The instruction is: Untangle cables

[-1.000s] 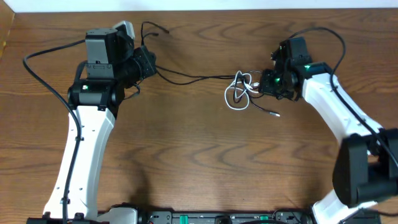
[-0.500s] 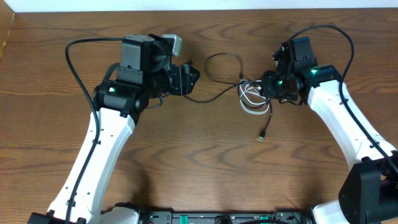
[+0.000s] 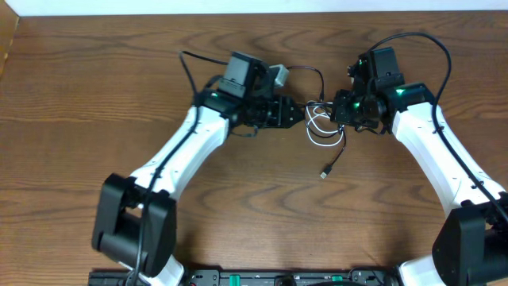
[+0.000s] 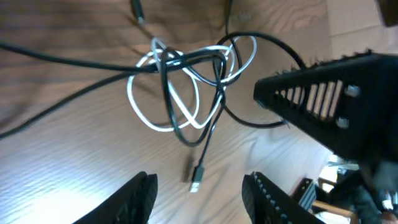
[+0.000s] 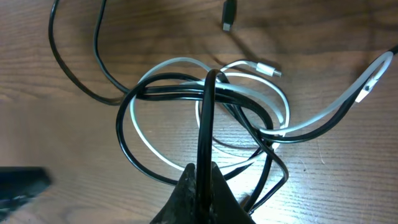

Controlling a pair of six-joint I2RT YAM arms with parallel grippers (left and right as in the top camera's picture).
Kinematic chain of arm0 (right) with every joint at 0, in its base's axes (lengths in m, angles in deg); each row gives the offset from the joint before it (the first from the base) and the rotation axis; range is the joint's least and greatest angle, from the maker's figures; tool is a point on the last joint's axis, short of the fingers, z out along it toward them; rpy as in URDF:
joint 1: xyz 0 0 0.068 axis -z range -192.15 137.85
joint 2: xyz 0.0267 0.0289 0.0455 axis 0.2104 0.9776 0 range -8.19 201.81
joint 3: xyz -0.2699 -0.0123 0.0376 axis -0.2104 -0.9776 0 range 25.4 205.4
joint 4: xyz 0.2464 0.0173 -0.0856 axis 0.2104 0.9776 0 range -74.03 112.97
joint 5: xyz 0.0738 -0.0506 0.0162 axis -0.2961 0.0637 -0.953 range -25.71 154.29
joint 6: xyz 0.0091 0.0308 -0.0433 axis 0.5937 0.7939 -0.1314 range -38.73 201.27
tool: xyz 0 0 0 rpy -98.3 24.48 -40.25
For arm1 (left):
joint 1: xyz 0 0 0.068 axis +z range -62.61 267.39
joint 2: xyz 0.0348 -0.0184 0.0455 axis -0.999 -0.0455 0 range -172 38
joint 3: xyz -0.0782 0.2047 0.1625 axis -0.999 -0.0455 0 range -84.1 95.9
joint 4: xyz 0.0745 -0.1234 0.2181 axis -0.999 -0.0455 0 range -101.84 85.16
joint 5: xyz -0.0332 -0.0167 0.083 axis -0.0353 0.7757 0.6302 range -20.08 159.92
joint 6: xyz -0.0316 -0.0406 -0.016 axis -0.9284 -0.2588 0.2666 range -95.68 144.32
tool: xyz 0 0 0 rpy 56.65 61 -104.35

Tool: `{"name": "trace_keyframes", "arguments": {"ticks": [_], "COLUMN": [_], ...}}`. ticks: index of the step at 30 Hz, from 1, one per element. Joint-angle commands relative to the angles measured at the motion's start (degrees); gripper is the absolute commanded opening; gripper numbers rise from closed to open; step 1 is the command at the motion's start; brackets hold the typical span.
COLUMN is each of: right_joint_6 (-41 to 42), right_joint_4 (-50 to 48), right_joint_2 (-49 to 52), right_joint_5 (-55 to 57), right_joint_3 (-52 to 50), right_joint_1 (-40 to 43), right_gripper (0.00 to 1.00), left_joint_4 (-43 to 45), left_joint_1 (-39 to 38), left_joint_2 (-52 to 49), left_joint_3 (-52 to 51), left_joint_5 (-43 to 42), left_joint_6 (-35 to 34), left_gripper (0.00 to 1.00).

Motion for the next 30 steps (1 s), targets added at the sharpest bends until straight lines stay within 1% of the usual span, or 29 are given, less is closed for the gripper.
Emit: {"name": "trace_keyframes", "arguments": {"ticks": [1,4,6,10,13,17,18,19,20,21,24,25,30], "right_joint_6": [0.57,0.57,0.57,0.57,0.55,0.55,0.55,0.55,0.55,0.57,1.27,1.25,0.66], "right_joint_4": [-0.09,-0.09,0.0,0.13,0.13,0.15,0.15,0.15,0.17,0.17,0.57,0.66,1.7], "right_joint_2": [-0.61,-0.61,-0.61,-0.61,-0.61,-0.61,-0.61,-0.61,-0.61,-0.61,-0.61,-0.61,-0.57], "right_joint_5": [-1.07,-1.29,-1.29,-1.31,-1.29,-1.29,-1.29,-1.25,-1.25,-1.22,0.42,1.27,2.19], "right_joint_3": [-0.04,-0.04,-0.04,-0.04,-0.04,-0.04,-0.04,-0.04,-0.04,-0.04,-0.04,-0.04,-0.04], "right_joint_1": [-0.31,-0.31,-0.31,-0.31,-0.31,-0.31,-0.31,-0.31,-0.28,-0.22,0.66,1.09,7.96], "right_gripper": [0.01,0.01,0.01,0.01,0.01,0.01,0.01,0.01,0.01,0.01,0.01,0.01,0.01], "left_joint_4": [3.23,6.29,7.78,10.45,15.93,20.63,20.9,20.94,20.83,20.46,20.39,19.98,14.14], "left_joint_1": [-1.22,-2.1,-2.86,-3.98,-4.83,-6.01,-6.14,-6.75,-7.08,-7.21,-6.21,-5.77,-1.29], "left_joint_2": [-3.17,-5.35,-7.37,-10.29,-12.13,-14.25,-14.43,-15.02,-15.17,-15.17,-14.49,-14.01,-6.27], "left_joint_3": [0.46,0.46,0.46,0.46,0.46,0.46,0.46,0.46,0.46,0.46,0.52,0.52,0.52], "left_joint_5": [1.14,1.16,1.57,4.35,6.47,6.78,6.78,8.41,9.79,11.41,11.3,11.02,8.81], "left_joint_6": [-7.34,-9.38,-11.04,-13.29,-15.69,-16.57,-16.57,-16.55,-16.5,-16.41,-13.44,-13.44,-12.13], "left_gripper": [0.49,0.48,0.45,0.42,0.39,0.36,0.34,0.27,0.13,0.08,0.08,0.07,0.08]}}
